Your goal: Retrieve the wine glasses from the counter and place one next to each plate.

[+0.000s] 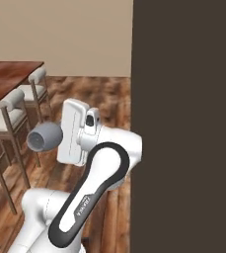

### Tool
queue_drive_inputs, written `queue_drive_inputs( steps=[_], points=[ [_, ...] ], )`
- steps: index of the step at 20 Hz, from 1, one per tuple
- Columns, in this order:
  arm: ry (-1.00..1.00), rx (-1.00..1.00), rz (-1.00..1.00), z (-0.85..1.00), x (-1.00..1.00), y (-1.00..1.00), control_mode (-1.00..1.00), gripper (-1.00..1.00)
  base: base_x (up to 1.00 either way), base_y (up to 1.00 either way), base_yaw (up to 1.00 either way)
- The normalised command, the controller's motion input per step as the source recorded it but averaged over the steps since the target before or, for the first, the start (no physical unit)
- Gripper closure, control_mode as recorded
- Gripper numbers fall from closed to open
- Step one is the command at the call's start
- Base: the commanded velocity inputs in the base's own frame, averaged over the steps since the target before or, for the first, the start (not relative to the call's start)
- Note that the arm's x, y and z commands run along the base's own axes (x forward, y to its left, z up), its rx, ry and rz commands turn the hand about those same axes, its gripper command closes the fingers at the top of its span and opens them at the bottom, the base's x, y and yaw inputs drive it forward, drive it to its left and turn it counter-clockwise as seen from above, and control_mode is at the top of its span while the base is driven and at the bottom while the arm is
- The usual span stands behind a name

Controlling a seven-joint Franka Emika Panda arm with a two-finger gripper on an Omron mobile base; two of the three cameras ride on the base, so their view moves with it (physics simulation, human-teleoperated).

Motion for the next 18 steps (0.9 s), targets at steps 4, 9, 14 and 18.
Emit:
queue_drive_inputs(
  steps=[4, 9, 14, 18],
  points=[
    [0.00, 0.00, 0.00, 0.00, 0.00, 0.00, 1.00, 1.00, 1.00, 0.00, 0.00],
    [0.00, 0.00, 0.00, 0.00, 0.00, 0.00, 1.00, 1.00, 1.00, 0.01, 0.02],
    [0.00, 0.00, 0.00, 0.00, 0.00, 0.00, 1.00, 1.00, 1.00, 0.05, 0.08],
    [0.00, 0.00, 0.00, 0.00, 0.00, 0.00, 1.00, 1.00, 1.00, 0.19, 0.11]
  ],
)
